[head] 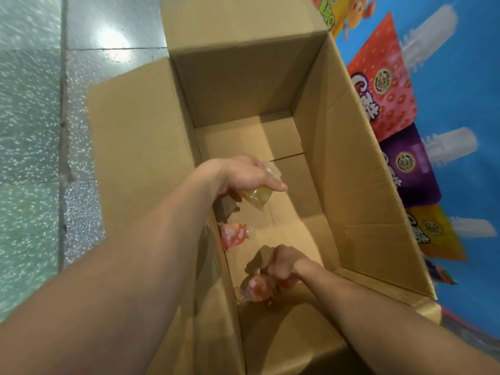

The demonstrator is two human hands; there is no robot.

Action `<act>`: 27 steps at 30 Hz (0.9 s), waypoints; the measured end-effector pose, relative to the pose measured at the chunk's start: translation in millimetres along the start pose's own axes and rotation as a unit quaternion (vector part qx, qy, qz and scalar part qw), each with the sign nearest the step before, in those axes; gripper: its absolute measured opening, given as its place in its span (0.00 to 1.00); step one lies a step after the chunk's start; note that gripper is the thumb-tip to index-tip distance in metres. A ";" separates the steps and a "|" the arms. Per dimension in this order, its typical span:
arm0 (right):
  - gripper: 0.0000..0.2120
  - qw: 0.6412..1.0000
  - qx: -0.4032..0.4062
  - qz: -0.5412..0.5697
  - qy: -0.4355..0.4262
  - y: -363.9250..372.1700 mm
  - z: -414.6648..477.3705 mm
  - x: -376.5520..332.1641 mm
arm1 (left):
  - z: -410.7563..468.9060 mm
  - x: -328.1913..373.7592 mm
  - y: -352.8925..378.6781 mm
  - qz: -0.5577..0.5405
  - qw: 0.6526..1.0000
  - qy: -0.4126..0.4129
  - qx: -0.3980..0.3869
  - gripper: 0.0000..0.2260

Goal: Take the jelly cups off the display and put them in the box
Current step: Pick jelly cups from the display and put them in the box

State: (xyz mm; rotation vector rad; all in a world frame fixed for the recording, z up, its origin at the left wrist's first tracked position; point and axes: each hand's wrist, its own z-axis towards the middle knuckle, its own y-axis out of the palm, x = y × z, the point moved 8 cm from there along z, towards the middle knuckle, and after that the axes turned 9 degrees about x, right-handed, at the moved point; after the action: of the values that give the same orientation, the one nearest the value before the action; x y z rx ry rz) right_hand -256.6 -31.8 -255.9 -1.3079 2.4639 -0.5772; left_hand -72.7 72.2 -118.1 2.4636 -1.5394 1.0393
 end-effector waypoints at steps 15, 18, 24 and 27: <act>0.24 0.983 -0.106 0.141 0.043 27.5 -3.3 2.4 | -3.8 -0.8 -6.0 0.014 1.000 0.003 0.010 0.25; 0.21 0.977 -0.135 0.161 0.034 26.8 -9.8 -1.3 | -4.5 -2.7 -6.5 0.015 1.000 0.006 0.007 0.23; 0.22 0.971 -0.142 0.187 0.042 25.9 -10.4 -2.9 | -4.6 -3.1 -6.8 0.016 1.000 0.014 0.002 0.25; 0.19 0.975 -0.138 0.164 0.052 28.8 -7.5 -1.1 | -3.6 -3.7 -6.9 0.020 1.000 0.016 0.005 0.26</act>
State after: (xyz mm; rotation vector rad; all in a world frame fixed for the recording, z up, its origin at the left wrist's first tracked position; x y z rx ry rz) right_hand -279.9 -14.7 -263.0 -0.9418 2.8442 -0.2314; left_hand -69.9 79.9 -115.4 2.4202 -1.5833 1.0890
